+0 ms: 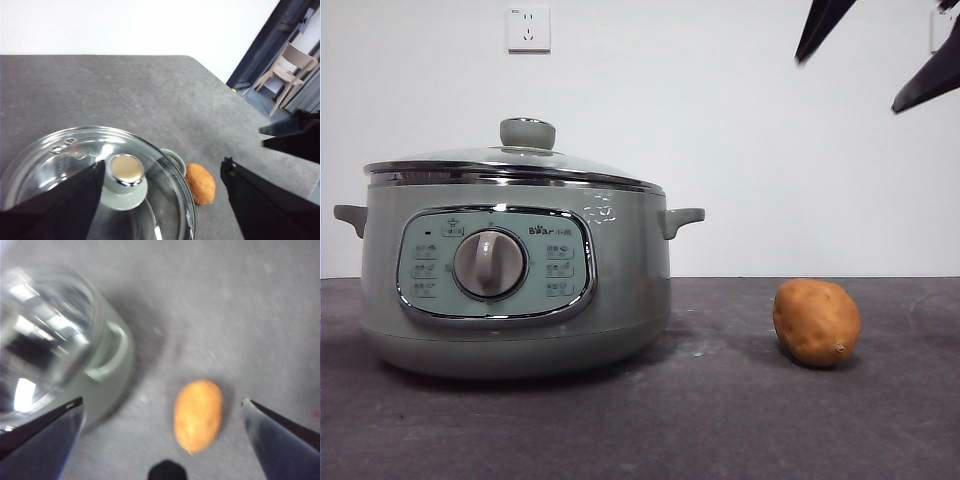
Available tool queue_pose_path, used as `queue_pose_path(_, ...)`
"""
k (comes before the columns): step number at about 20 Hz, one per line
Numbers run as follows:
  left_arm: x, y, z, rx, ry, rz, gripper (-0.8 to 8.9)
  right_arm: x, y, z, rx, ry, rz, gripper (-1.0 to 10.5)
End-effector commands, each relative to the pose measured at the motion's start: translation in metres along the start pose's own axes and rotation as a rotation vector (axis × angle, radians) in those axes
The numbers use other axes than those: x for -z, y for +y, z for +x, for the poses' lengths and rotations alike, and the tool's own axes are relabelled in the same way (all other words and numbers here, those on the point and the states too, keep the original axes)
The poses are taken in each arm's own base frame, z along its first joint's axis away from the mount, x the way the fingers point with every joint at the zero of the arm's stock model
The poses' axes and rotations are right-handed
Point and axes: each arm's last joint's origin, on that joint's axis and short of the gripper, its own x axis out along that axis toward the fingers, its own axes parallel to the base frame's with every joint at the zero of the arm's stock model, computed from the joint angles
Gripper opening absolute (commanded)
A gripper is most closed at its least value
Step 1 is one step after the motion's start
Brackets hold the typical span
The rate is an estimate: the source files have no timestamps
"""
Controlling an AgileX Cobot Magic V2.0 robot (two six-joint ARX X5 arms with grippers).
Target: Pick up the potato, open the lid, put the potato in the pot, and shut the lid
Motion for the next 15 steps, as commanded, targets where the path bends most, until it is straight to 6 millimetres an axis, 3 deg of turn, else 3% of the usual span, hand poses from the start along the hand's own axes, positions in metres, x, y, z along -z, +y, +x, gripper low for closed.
queue_pose_path(1, -0.001, -0.006, 0.003, 0.018, -0.004, 0.013, 3.91, -0.006, 0.008, 0.021, 0.056, 0.069, -0.037, 5.4)
queue_pose_path(4, 0.001, -0.012, 0.006, 0.045, 0.008, 0.021, 3.9, -0.005, 0.006, 0.057, 0.073, 0.173, -0.02, 5.3)
queue_pose_path(9, 0.002, -0.017, 0.009, 0.06, 0.016, 0.029, 3.77, 0.015, -0.004, 0.117, 0.114, 0.37, 0.01, 5.3)
queue_pose_path(14, 0.002, -0.018, 0.009, 0.064, 0.018, 0.031, 3.77, 0.033, -0.012, 0.161, 0.134, 0.467, 0.017, 5.3)
queue_pose_path(15, 0.002, -0.018, 0.009, 0.064, 0.018, 0.031, 3.77, 0.036, -0.013, 0.166, 0.138, 0.478, 0.02, 4.8)
